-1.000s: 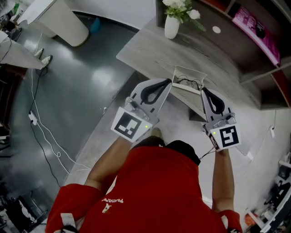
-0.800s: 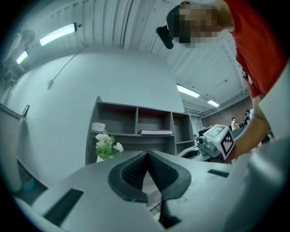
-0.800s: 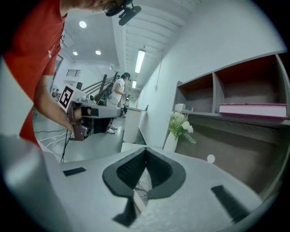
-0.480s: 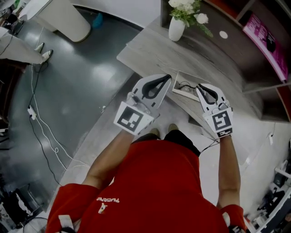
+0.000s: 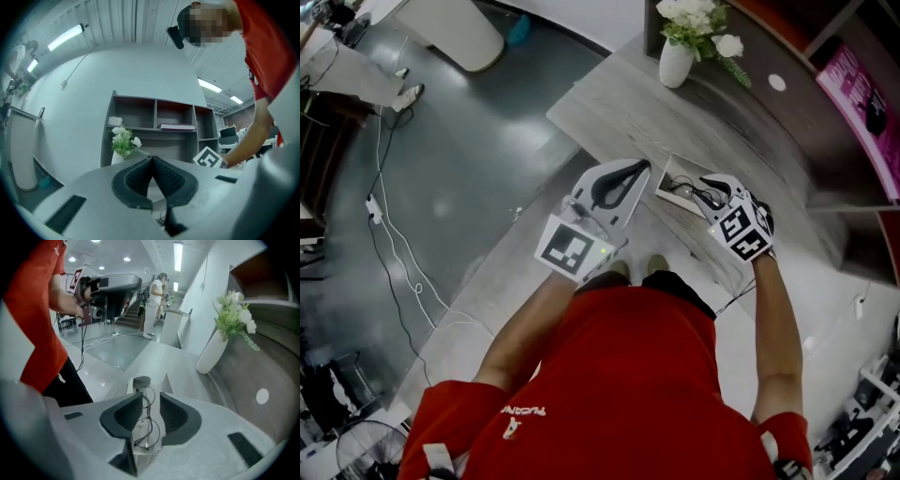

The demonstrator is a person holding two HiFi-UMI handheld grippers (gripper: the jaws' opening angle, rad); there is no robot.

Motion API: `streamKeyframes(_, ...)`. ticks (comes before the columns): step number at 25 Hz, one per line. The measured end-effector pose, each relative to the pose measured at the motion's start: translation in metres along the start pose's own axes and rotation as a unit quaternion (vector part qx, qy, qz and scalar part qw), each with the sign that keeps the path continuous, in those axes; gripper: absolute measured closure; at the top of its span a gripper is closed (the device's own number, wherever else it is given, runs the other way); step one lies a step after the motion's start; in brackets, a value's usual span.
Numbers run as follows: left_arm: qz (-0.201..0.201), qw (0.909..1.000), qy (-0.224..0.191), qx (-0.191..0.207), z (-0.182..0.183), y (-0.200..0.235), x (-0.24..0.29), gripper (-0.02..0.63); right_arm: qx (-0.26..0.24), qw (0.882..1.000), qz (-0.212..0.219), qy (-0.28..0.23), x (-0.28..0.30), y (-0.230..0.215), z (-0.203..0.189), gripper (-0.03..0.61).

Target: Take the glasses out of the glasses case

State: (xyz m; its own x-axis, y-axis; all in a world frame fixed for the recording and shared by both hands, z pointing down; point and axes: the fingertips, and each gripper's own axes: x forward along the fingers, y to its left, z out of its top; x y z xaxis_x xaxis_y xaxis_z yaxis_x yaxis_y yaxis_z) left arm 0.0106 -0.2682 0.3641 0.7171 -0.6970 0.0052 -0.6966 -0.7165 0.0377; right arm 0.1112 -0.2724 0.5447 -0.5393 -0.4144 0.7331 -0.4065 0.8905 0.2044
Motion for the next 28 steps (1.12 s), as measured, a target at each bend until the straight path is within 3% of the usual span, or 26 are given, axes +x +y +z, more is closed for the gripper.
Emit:
streamKeyframes(6, 0.018, 0.9997, 0.016, -0.003, -0.008, -0.004, 0.003, 0.604, -0.005, 0.998, 0.046, 0.05, 0.018, 0.004, -0.024, 0.442)
streamKeyframes(12, 0.033, 0.999, 0.028, -0.005, -0.016, -0.007, 0.001, 0.604, 0.005, 0.994, 0.086, 0.068, 0.034, 0.006, -0.038, 0.443)
streamKeyframes(20, 0.042, 0.9981, 0.044, -0.007, -0.027, -0.009, -0.003, 0.604, 0.04, 0.99, 0.129, 0.051, 0.04, 0.011, -0.041, 0.483)
streamKeyframes(28, 0.046, 0.9975, 0.054, -0.005, -0.032, -0.01, -0.005, 0.604, 0.07, 0.99, 0.124, 0.019, 0.035, 0.002, -0.037, 0.525)
